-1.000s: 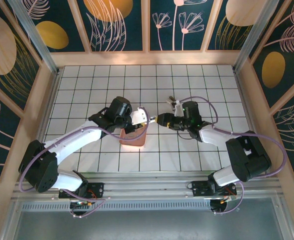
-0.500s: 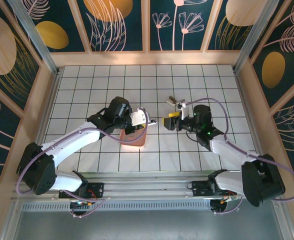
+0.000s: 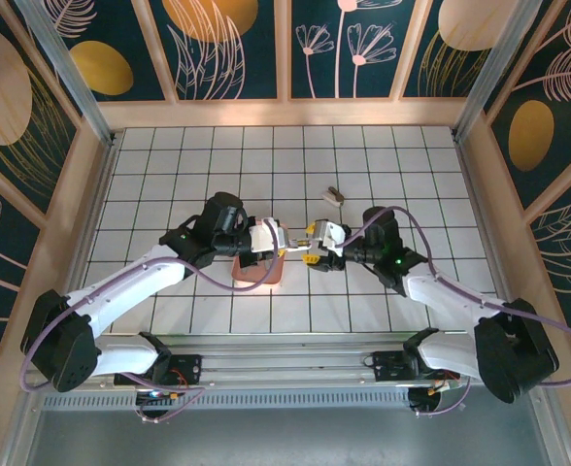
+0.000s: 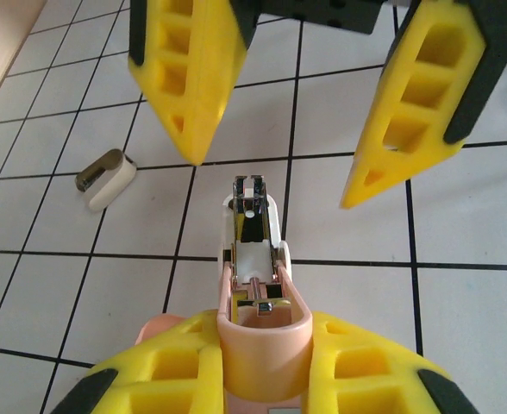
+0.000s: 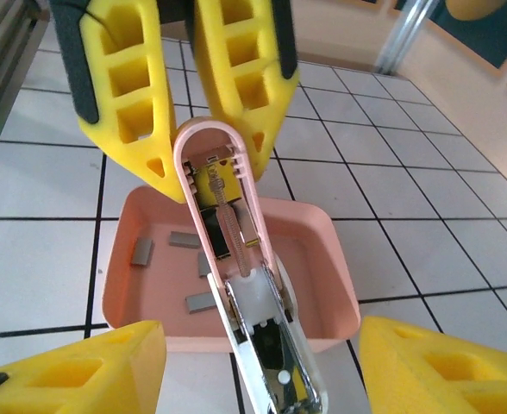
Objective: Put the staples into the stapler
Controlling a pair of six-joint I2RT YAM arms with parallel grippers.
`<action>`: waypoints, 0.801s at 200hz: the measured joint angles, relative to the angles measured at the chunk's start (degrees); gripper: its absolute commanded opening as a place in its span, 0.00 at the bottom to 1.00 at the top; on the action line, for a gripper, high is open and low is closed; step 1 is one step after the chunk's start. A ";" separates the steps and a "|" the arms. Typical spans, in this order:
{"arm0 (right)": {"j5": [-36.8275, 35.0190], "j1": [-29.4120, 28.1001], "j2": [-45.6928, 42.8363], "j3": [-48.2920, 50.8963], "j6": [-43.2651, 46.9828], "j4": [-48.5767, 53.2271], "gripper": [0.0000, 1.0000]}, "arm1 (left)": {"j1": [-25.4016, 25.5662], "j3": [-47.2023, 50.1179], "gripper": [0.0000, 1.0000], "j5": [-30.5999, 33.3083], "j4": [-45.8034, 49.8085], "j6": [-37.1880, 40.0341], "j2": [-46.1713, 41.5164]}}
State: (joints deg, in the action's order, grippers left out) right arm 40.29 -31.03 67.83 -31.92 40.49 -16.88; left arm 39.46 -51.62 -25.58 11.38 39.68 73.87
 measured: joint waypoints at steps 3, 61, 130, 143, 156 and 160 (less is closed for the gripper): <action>0.24 -0.11 0.33 -0.22 0.33 0.02 0.61 | 0.00 0.00 0.00 -0.07 -0.07 0.00 0.00; 4.83 -1.77 6.69 -3.54 1.64 0.00 0.59 | -0.02 0.00 0.00 -1.22 -0.90 0.44 0.00; 7.85 -2.19 11.21 -6.34 0.98 -1.88 0.30 | -0.02 0.48 0.00 -2.73 -1.31 0.63 0.00; 7.98 -2.19 11.26 -6.34 1.36 -1.90 0.23 | -0.02 0.66 0.00 -2.91 -1.40 0.61 -0.02; 8.02 -2.19 11.26 -6.34 1.73 -1.99 0.19 | -0.09 0.90 0.02 -2.91 -1.70 0.59 -0.17; 8.02 -2.19 11.26 -6.34 1.81 -1.99 0.19 | -0.09 1.01 0.06 -2.91 -1.79 0.59 -0.28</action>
State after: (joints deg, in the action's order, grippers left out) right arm 48.31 -33.21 79.09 -38.26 42.30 -18.87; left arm 39.38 -50.61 -28.49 9.58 40.27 73.58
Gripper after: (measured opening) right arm 0.244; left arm 0.176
